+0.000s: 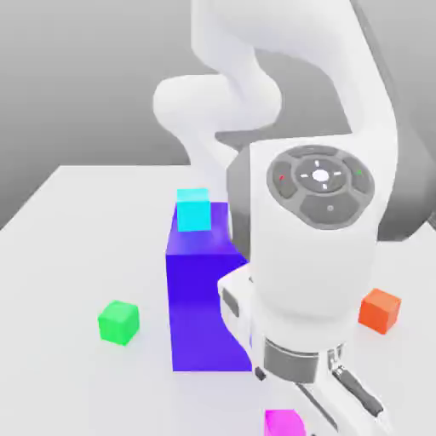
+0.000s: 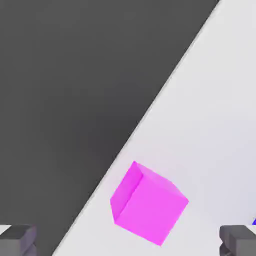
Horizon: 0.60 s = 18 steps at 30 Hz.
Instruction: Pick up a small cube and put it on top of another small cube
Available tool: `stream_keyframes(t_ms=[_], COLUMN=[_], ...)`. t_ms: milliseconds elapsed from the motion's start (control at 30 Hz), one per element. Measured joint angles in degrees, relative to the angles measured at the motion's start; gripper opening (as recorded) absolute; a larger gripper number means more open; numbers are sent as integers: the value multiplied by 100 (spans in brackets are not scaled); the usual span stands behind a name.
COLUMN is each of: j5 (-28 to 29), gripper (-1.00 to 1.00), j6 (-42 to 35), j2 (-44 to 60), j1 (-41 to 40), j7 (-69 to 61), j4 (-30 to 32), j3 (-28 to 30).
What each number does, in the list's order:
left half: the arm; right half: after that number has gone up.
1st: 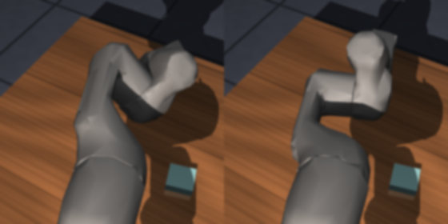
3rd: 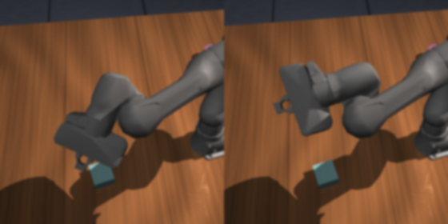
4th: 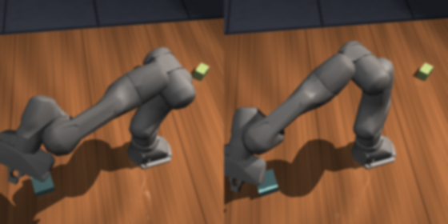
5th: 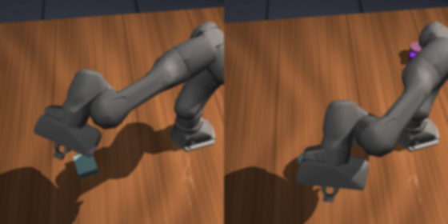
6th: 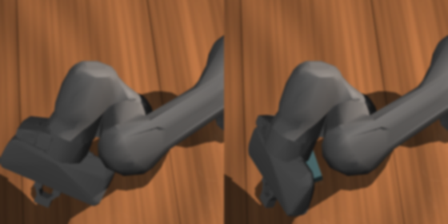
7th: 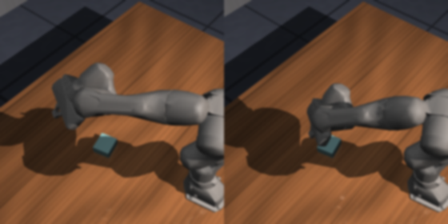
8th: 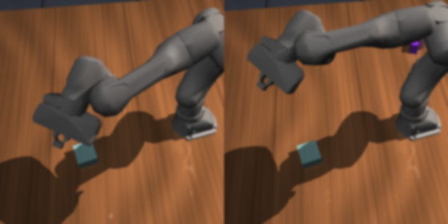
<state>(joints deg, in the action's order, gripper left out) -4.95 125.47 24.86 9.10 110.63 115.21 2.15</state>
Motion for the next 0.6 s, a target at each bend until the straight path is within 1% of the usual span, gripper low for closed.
stream_keyframes(t_ms=[300,600], j5=[63,355], gripper=[0,0], j6=[609,1599], j2=[173,-96], j1=[357,905], j7=[1460,2745], j4=[609,1165], j3=[287,600])
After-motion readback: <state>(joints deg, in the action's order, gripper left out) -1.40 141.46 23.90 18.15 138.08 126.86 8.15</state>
